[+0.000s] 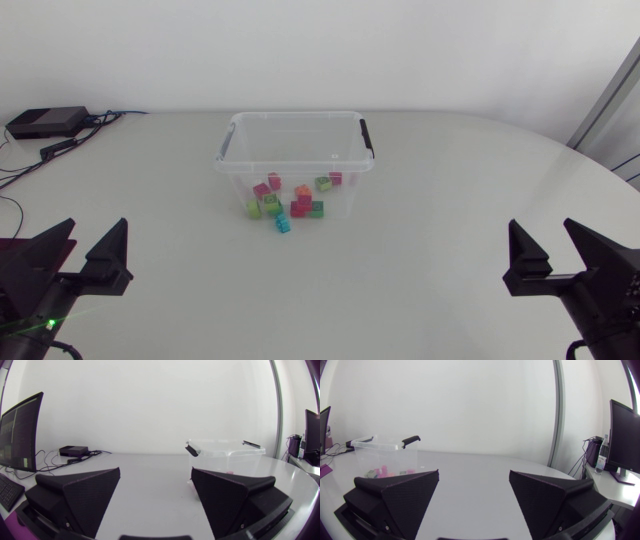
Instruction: Pick up the duplo bricks and place them in the container
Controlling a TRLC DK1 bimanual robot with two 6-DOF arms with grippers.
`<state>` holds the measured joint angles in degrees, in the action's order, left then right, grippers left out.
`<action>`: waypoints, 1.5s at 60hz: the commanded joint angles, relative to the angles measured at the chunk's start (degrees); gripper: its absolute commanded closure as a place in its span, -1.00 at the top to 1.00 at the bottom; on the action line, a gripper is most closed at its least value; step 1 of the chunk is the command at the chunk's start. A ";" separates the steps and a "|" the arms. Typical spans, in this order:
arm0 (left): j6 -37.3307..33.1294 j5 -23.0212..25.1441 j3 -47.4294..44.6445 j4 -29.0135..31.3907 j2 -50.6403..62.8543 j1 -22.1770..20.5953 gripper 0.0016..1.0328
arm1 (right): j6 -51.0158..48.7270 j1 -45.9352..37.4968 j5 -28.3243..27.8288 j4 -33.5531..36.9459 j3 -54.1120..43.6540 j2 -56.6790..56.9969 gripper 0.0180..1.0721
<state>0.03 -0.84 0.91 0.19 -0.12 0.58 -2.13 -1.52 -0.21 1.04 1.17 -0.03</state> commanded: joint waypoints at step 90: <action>18.16 -24.73 40.31 0.87 81.59 -37.76 0.79 | 0.20 -0.24 -0.23 -0.69 -1.17 0.30 0.93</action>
<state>15.11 -24.60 37.89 0.56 77.10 -35.14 -2.13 -1.52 -0.21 1.04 1.17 -0.03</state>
